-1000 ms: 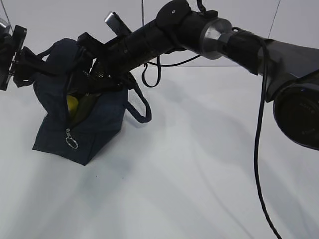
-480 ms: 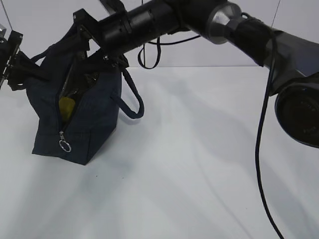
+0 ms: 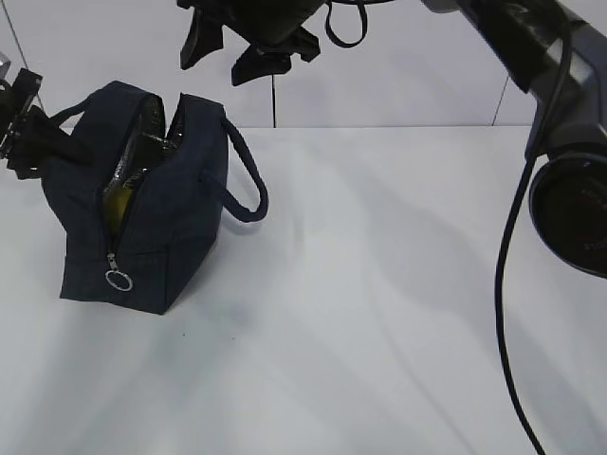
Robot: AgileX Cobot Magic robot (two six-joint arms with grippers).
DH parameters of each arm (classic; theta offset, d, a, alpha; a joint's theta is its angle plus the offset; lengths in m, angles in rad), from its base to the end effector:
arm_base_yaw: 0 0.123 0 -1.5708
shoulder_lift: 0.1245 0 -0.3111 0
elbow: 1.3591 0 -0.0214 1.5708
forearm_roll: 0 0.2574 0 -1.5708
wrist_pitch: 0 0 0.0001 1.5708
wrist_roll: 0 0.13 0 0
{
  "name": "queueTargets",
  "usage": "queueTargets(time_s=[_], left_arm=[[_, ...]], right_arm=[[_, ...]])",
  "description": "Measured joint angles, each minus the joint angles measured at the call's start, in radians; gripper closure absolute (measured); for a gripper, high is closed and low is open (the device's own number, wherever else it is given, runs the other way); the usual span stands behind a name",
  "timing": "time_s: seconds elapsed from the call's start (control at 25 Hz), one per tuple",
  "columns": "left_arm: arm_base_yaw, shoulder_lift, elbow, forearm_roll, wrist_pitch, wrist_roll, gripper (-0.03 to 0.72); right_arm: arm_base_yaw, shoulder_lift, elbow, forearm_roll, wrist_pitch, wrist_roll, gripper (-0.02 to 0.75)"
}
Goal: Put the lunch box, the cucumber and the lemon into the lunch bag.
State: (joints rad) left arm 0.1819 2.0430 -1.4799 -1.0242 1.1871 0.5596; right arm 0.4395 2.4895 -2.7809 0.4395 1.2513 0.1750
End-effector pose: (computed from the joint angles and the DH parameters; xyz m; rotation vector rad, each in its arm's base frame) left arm 0.4395 -0.0239 0.2035 -0.1081 2.6054 -1.2529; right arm 0.5018 0.2940 0.3059 -0.3462 2.4700 0.8393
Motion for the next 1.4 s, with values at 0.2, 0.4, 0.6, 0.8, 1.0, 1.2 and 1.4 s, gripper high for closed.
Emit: queueTargets(time_s=[0.2, 0.4, 0.6, 0.8, 1.0, 1.2, 1.4], left_arm=[[0.002, 0.000, 0.000, 0.002, 0.000, 0.000, 0.697], [0.002, 0.000, 0.000, 0.002, 0.000, 0.000, 0.697], [0.002, 0.000, 0.000, 0.002, 0.000, 0.000, 0.697], [0.002, 0.000, 0.000, 0.002, 0.000, 0.000, 0.697], [0.002, 0.000, 0.000, 0.002, 0.000, 0.000, 0.697], [0.002, 0.000, 0.000, 0.002, 0.000, 0.000, 0.697], [0.002, 0.000, 0.000, -0.008, 0.000, 0.000, 0.697]], right_arm=[[0.011, -0.004, 0.065, -0.077, 0.004, 0.054, 0.223], [0.016, -0.004, 0.118, -0.087, 0.004, 0.090, 0.223], [0.018, -0.002, 0.120, -0.069, 0.004, 0.099, 0.223], [0.018, 0.031, 0.120, -0.017, 0.004, 0.103, 0.223], [0.018, 0.063, 0.120, 0.005, 0.004, 0.104, 0.223], [0.018, 0.065, 0.120, 0.008, 0.004, 0.104, 0.223], [0.018, 0.065, 0.120, 0.010, 0.004, 0.090, 0.223]])
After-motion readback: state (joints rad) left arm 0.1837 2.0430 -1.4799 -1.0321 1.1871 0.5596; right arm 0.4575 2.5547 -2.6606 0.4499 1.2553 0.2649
